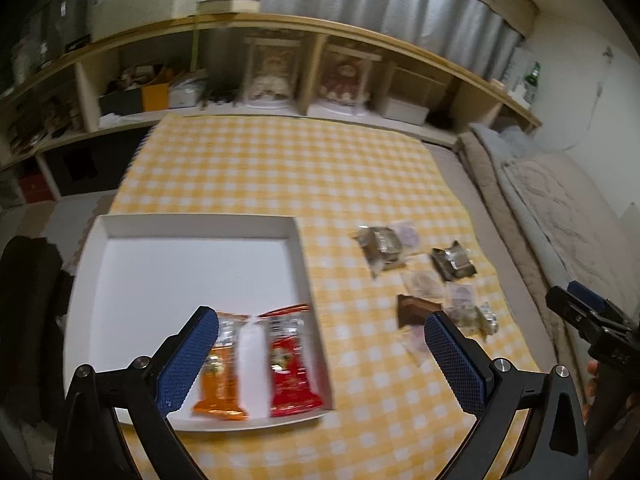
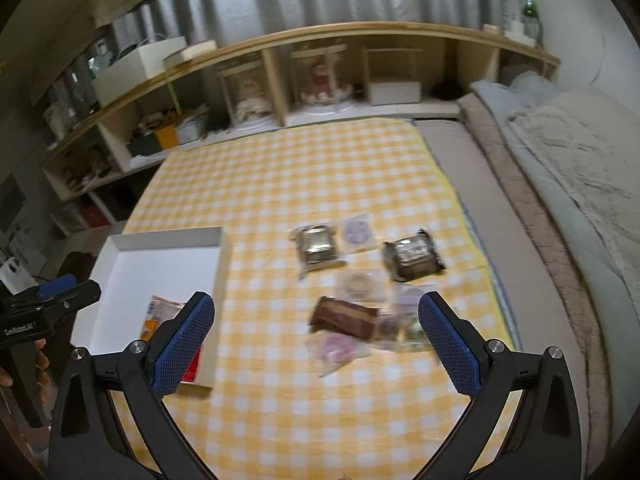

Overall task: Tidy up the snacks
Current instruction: 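Lift both tools away from the tray back toward the snacks, then grasp the white printed packet with the right tool while the left grasps the pink-ring packet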

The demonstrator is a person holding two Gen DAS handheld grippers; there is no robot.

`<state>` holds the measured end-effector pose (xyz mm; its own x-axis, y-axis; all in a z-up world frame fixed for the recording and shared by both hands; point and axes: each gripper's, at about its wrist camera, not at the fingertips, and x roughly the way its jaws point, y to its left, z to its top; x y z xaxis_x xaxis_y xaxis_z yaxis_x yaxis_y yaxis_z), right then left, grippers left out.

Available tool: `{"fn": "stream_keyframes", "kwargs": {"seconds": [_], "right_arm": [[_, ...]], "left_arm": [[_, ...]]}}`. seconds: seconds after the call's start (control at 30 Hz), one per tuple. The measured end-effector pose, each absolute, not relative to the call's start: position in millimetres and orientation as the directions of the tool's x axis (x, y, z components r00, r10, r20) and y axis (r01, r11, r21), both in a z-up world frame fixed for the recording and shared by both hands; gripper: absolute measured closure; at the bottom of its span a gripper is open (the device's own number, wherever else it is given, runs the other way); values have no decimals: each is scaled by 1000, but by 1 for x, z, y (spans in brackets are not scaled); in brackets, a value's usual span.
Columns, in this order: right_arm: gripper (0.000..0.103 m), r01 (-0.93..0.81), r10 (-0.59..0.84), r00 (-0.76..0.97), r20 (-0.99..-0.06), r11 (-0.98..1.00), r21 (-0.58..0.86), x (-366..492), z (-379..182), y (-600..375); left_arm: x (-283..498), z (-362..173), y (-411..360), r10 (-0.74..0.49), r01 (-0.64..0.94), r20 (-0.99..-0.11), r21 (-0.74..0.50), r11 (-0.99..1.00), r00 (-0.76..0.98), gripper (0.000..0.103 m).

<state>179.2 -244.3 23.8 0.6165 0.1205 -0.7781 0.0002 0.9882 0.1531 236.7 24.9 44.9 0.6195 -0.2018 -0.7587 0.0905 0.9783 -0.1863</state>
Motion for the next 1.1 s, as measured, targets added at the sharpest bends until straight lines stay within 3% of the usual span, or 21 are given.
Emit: {"fn": "stream_keyframes", "kwargs": {"seconds": [0.3,0.53,0.63,1.1], "right_arm": [[0,98,-6,626,-780,993,71,176,8,-287],[0,186,-12,596,-803,975,123,183,-20,-331],[0,201,1,596,-803,968,150,186,-30,-348],[0,290,69,552,-831,918,269,202,-68,-395]], "left_arm": [[270,15,-48,-266,226,-768,-161,961,582,0],[305,-37,-104,-291,329,-813,-131,935,504,0],[320,-63,-121,-341,369,-825,-176,913,450,0],[361,-155,-165,-437,614,-850,-182,768,295,0]]}}
